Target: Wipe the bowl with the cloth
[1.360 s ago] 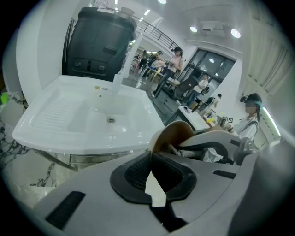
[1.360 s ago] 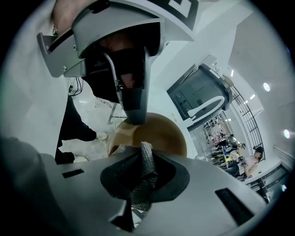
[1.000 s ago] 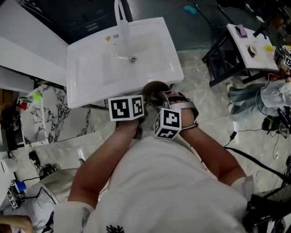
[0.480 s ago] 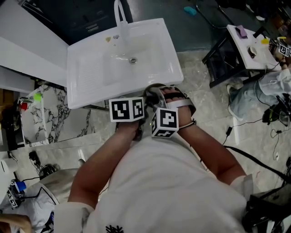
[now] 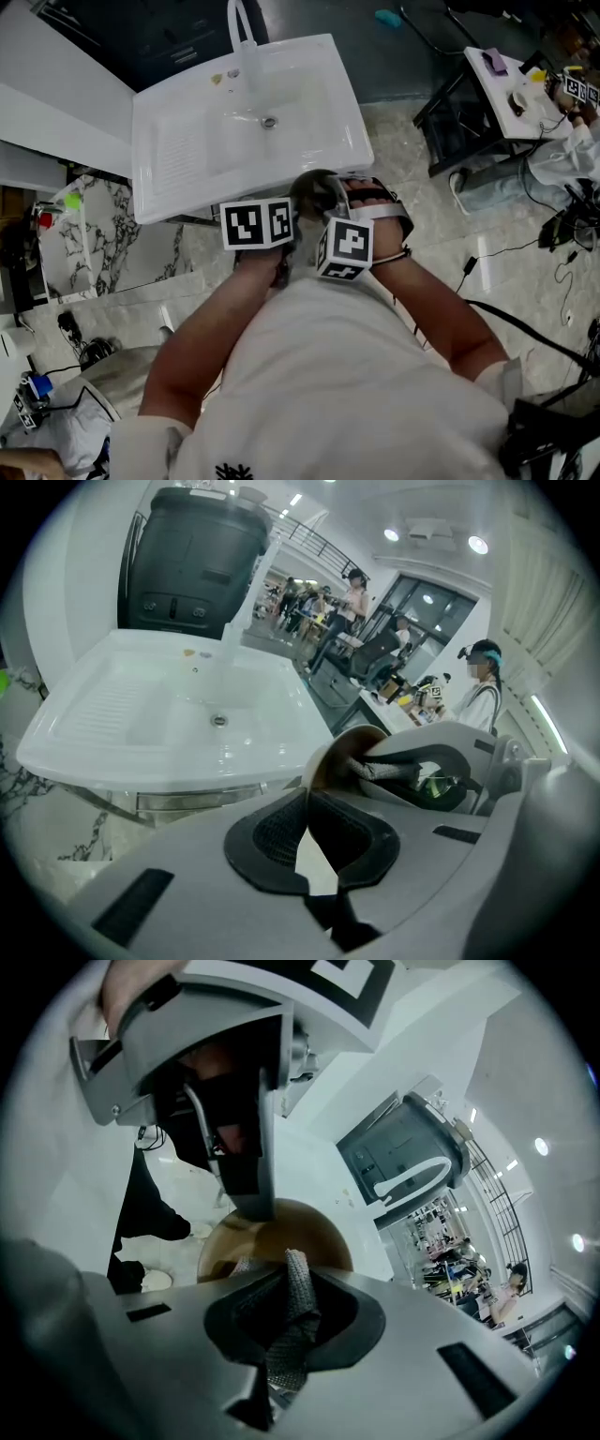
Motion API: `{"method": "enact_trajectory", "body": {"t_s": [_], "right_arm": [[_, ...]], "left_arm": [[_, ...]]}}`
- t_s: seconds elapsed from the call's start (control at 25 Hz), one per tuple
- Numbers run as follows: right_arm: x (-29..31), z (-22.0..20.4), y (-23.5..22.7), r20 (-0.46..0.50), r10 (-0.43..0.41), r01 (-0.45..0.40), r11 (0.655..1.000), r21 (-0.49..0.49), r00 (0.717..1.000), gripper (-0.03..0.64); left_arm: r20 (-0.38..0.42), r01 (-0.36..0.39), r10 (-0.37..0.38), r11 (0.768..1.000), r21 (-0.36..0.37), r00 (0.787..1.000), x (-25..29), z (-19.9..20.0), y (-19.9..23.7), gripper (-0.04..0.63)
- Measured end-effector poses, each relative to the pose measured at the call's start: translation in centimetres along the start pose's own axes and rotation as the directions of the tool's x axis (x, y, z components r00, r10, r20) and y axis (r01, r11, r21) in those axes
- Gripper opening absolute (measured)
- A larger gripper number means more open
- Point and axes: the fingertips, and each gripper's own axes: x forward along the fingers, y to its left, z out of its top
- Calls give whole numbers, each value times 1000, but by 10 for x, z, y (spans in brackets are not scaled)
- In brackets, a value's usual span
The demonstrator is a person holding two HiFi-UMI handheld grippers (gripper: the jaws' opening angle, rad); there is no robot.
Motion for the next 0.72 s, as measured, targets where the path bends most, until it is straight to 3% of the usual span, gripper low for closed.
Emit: {"method": "enact_trajectory", "body": {"t_s": [0.28, 0.52, 0.72], "right_arm": [[3, -7, 29, -6, 105, -105, 994, 28, 994, 37], [0, 3, 44, 80, 222, -231, 964, 132, 972, 37], [-8, 17, 26, 167, 196, -226, 956, 189, 966, 37]], "left_arm": [[16, -12, 13, 1000, -11, 1000, 0, 3, 3, 18], [21, 6, -6, 1000, -18, 1000, 5, 4, -1, 18], [31, 30, -30, 999, -18, 999, 3, 6, -7, 18]]}}
